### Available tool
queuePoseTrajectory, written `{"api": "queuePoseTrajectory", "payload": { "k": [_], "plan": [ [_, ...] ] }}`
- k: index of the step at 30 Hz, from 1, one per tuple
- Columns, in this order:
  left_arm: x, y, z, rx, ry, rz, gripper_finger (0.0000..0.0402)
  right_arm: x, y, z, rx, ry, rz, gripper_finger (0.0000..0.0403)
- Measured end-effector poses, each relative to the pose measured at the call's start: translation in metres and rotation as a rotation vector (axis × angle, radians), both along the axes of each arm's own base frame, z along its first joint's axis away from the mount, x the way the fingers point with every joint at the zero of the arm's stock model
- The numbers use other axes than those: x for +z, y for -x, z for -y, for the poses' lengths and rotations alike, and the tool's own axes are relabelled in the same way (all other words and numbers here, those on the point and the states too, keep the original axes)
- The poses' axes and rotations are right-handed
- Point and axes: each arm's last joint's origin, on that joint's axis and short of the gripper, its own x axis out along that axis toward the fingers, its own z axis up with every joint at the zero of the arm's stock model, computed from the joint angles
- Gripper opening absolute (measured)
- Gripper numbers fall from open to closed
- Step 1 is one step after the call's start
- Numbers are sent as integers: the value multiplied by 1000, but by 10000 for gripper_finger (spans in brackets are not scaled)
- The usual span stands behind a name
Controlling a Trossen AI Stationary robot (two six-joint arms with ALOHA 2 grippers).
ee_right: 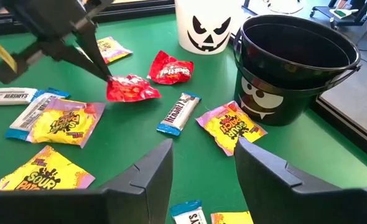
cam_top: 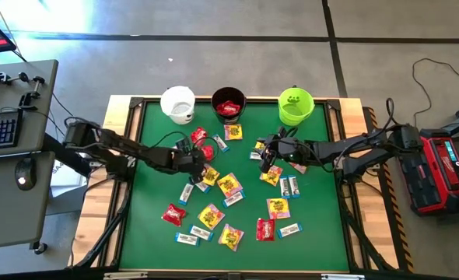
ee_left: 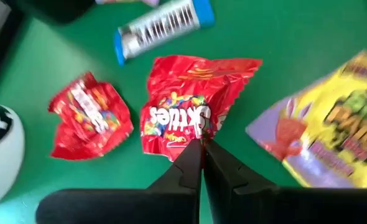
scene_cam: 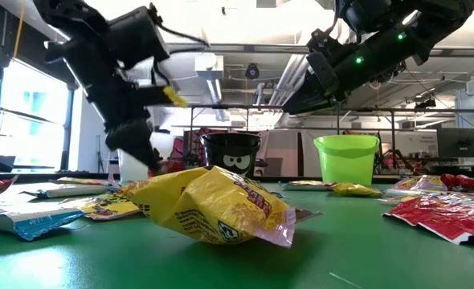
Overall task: Sort candy by brand, put in halloween buckets
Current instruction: Put the red candy into the black bucket
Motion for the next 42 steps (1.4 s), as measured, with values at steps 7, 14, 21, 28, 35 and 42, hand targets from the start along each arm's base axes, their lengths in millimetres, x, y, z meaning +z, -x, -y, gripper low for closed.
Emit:
{"api": "queuePoseTrajectory", "payload": {
  "k": [7, 14, 21, 28, 35, 42],
  "plan": [
    [36, -7, -4, -5, -24, 130, 1, 0, 0, 0, 0, 1, -1, 161],
    [67, -27, -32, -21, -97, 250, 0, 0, 0, 0, 0, 1, 3, 161],
    [93, -34, -73, -16, -172, 318, 0, 0, 0, 0, 1, 2, 2, 161],
    [100, -45, -111, -32, -187, 299, 0, 0, 0, 0, 0, 2, -6, 156],
    [102, -69, -152, -50, -218, 224, 0, -1, 0, 0, -1, 3, -11, 139],
    [101, -85, -192, -106, -111, 76, 0, -2, 1, 0, -1, 2, -21, 138]
  ]
}}
